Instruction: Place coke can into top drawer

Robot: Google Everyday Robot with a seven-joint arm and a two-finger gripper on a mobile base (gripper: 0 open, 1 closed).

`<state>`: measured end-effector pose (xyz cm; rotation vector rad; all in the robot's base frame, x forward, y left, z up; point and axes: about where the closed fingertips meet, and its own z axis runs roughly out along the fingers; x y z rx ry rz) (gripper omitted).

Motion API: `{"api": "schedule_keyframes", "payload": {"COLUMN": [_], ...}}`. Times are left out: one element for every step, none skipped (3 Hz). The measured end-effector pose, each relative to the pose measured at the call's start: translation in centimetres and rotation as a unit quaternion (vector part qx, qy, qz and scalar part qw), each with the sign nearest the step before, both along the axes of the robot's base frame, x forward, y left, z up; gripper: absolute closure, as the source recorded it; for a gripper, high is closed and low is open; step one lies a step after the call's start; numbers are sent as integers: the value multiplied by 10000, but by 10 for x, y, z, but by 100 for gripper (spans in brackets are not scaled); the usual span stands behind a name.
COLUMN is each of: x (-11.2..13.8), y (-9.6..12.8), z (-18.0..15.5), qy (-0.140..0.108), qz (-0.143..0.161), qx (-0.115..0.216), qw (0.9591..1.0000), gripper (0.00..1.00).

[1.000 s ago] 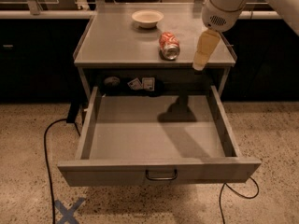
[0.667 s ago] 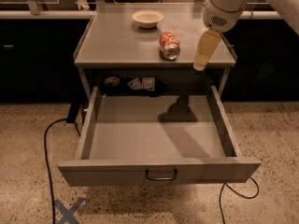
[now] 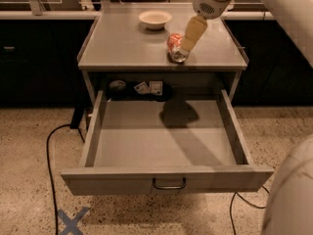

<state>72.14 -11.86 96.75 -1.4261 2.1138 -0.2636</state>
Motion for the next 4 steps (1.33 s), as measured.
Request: {"api": "schedule_keyframes", "payload": {"x": [36,36,43,53], "y": [26,26,21,18], "z": [16,16,2,-18], "qy": [-379,-379,-194,88], "qz": [-177,-178,-551,-1133], "qx": [754,755,1089,1686], "qw": [9963,9963,9923,9791], "gripper": [0,0,0,0]}}
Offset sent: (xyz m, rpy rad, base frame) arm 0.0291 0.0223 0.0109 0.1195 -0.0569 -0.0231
